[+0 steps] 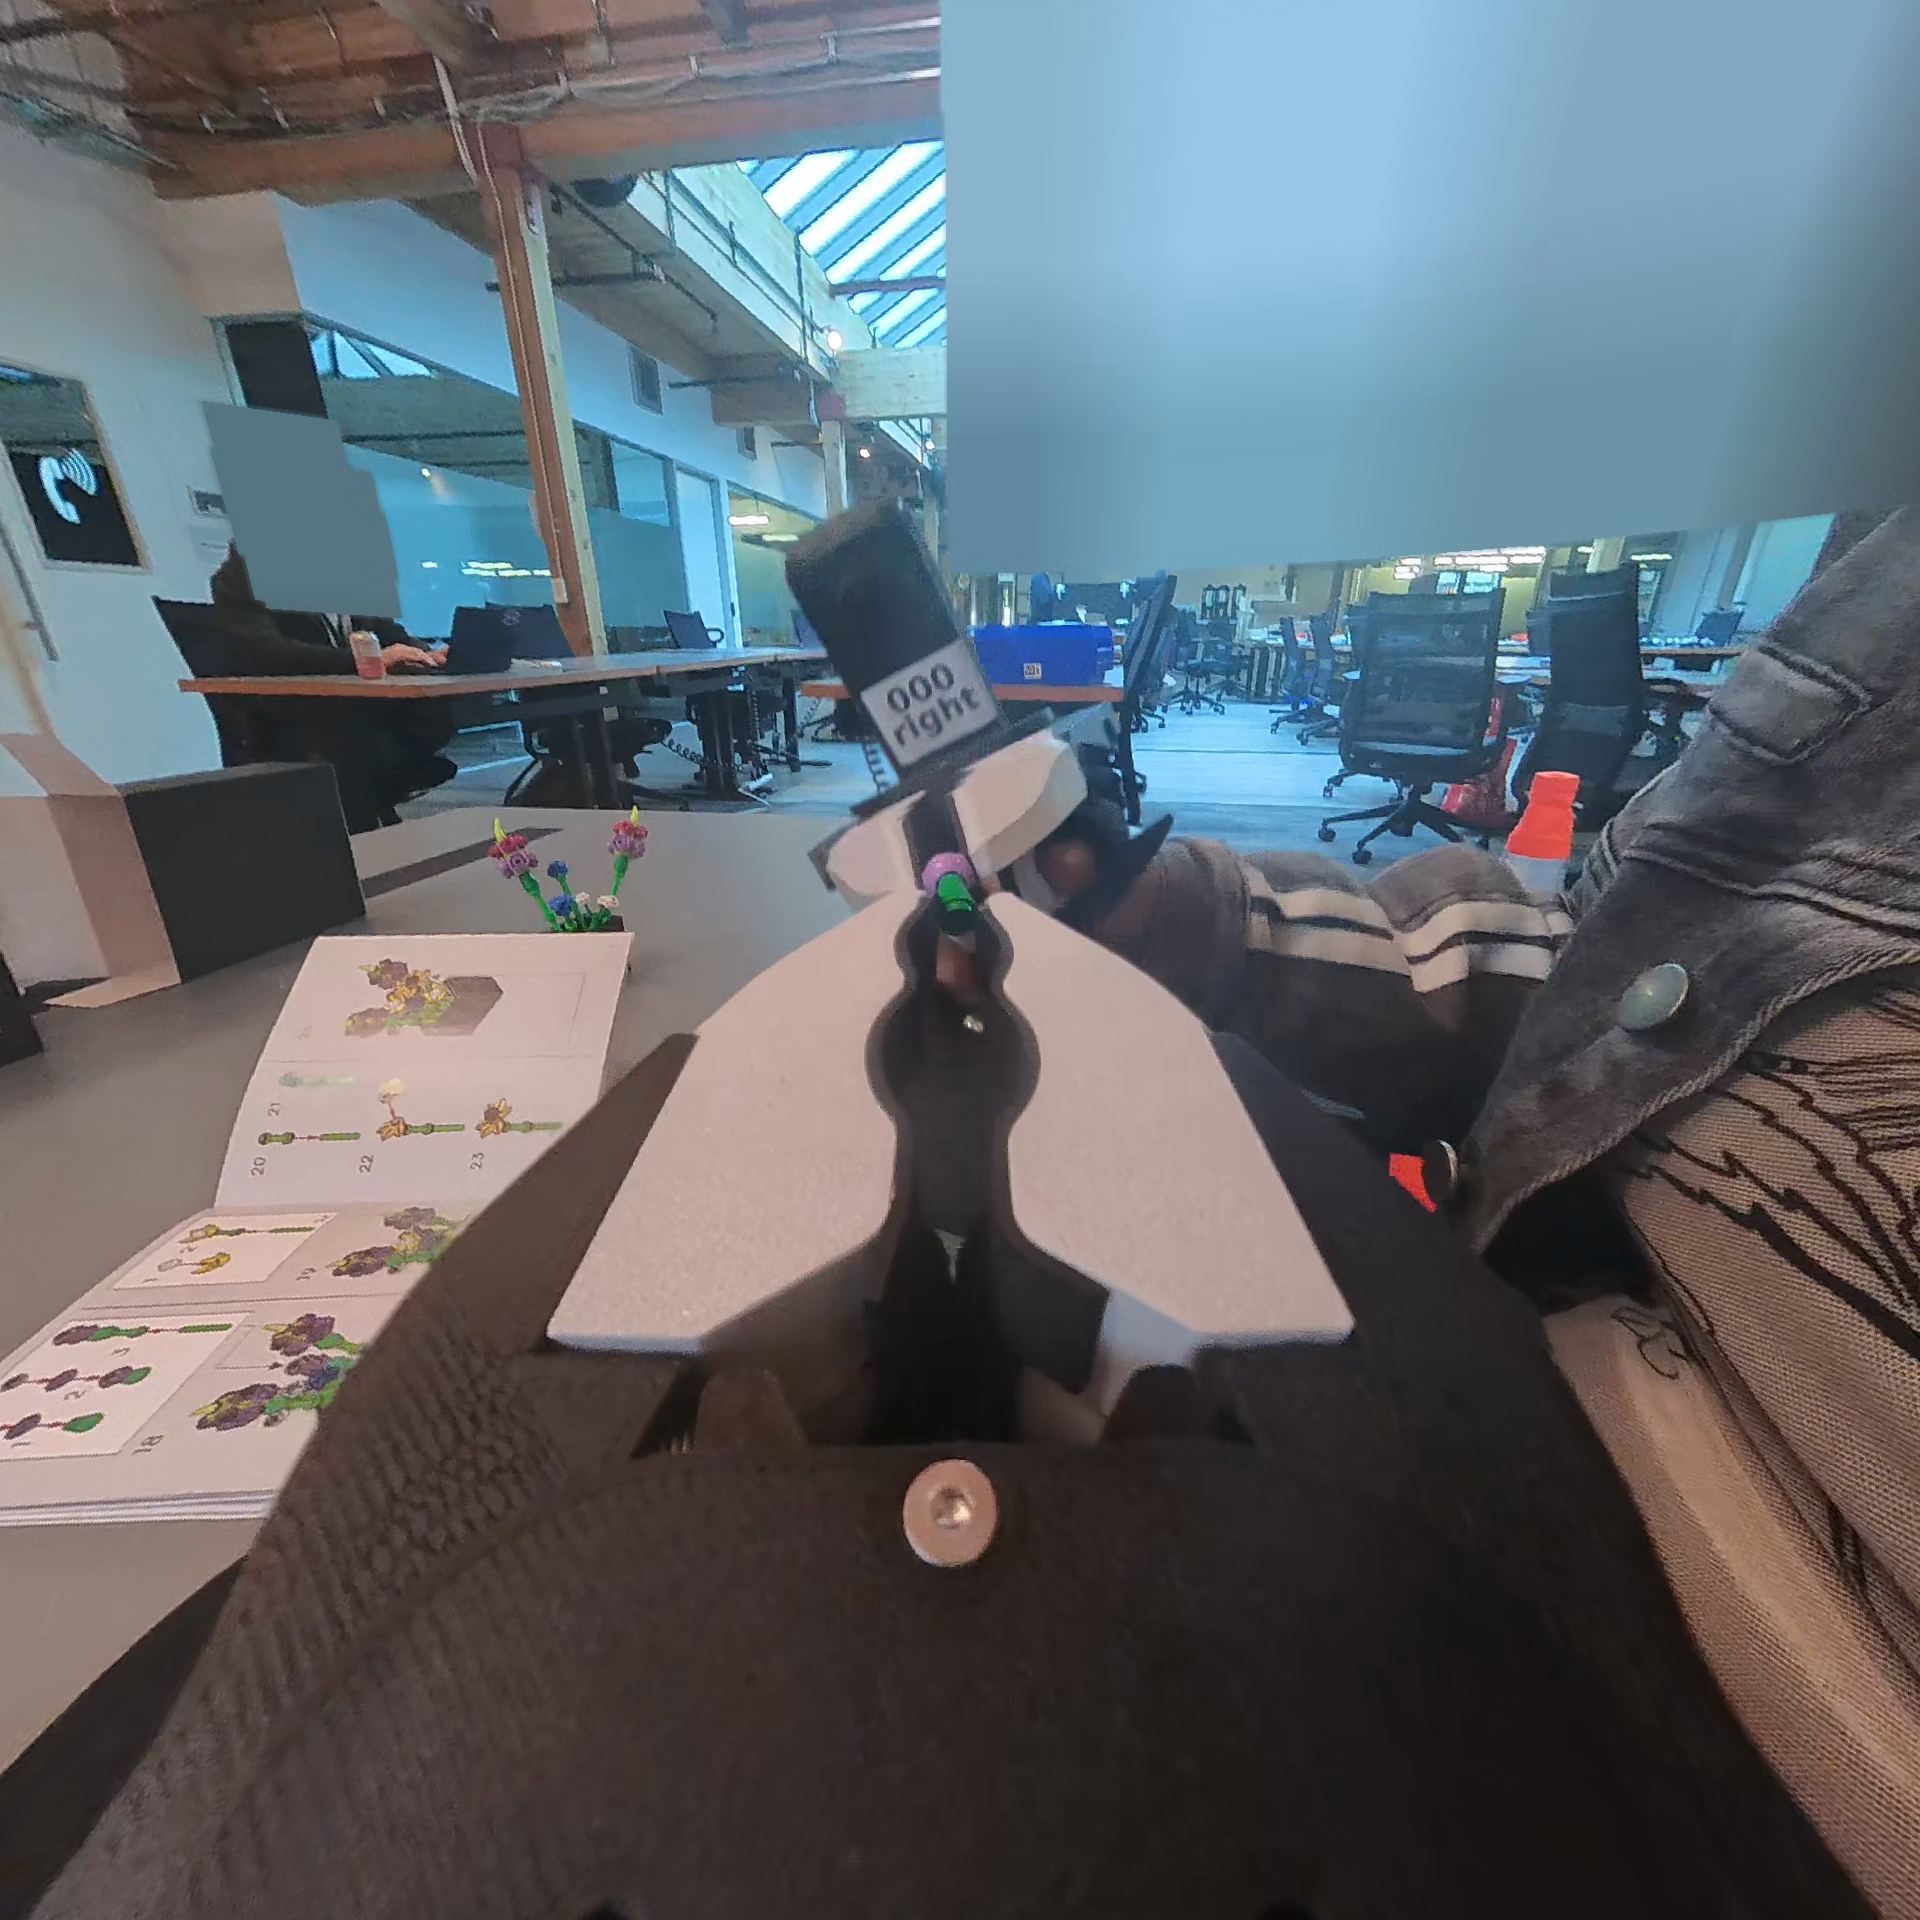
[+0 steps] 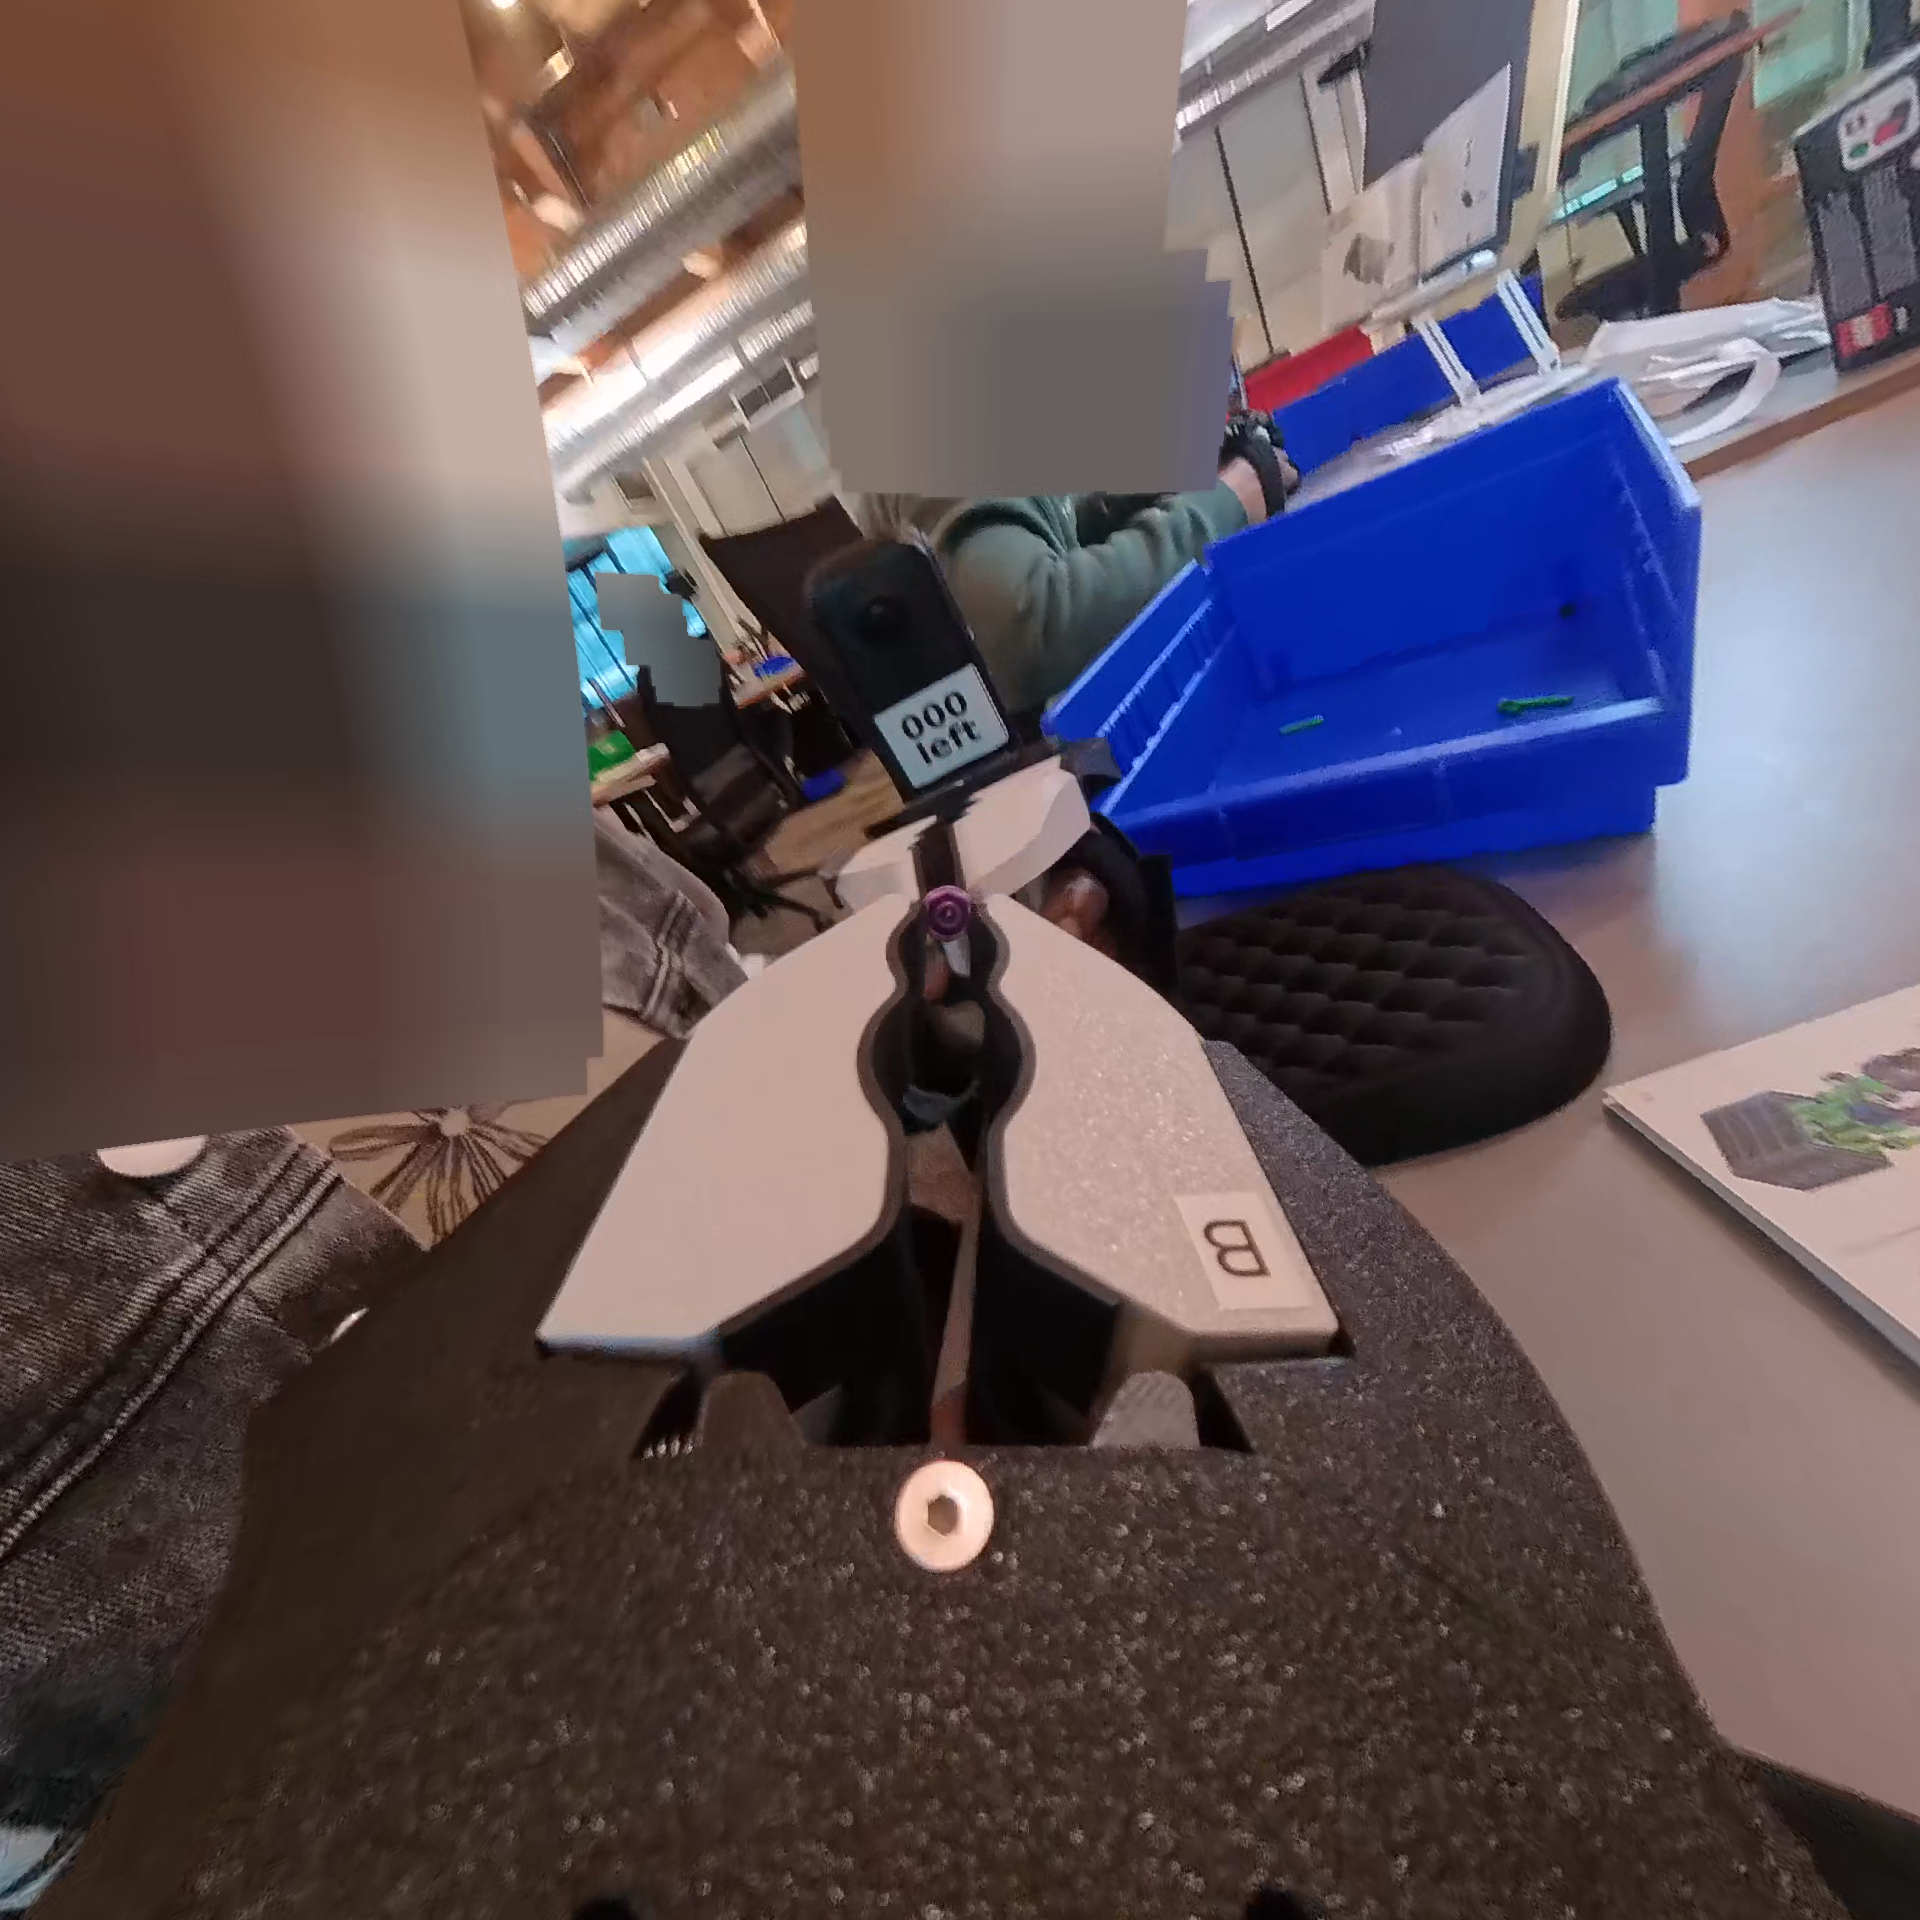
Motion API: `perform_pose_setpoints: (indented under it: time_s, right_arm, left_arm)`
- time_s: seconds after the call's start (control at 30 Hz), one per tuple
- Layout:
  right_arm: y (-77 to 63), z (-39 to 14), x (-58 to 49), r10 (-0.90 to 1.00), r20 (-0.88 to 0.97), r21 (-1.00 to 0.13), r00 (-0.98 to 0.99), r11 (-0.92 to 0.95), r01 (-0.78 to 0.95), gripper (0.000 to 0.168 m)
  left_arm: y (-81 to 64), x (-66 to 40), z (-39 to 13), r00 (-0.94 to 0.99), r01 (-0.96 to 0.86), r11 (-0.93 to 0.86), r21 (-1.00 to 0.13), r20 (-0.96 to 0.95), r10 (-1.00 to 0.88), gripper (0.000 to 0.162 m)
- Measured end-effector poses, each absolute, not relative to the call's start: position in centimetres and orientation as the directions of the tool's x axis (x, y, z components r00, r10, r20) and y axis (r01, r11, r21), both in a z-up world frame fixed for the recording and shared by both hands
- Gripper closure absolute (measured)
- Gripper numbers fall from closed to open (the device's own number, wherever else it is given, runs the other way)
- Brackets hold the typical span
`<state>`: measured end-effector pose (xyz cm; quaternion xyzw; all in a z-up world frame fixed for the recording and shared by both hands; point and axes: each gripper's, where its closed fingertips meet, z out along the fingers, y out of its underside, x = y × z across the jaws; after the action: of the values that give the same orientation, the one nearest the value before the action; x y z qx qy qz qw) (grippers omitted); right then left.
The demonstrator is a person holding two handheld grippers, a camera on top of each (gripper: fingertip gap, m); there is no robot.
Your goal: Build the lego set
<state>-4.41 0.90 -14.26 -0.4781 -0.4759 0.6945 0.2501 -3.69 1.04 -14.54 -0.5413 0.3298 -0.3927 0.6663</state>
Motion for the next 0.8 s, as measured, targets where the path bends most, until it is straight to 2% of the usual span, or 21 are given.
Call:
perform_pose_setpoints:
  time_s: [0.5,0.63,0.8]
  right_arm:
    - [0.9,-16.5,-2.8,0.831,-0.405,-0.899,-0.381,-0.286,0.333,0.160]
    - [0.9,-16.2,-2.9,0.819,-0.426,-0.894,-0.383,-0.318,0.315,0.160]
    - [0.8,-15.3,-3.8,0.791,-0.459,-0.888,-0.405,-0.406,0.215,0.161]
  left_arm:
    - [1.1,-2.0,-16.6,0.420,0.012,0.022,-1.000,-0.015,-0.907,0.157]
    - [1.1,-2.2,-16.4,0.432,0.027,0.043,-0.999,-0.027,-0.901,0.157]
    - [1.1,-3.0,-15.4,0.491,0.076,0.122,-0.990,-0.070,-0.869,0.156]
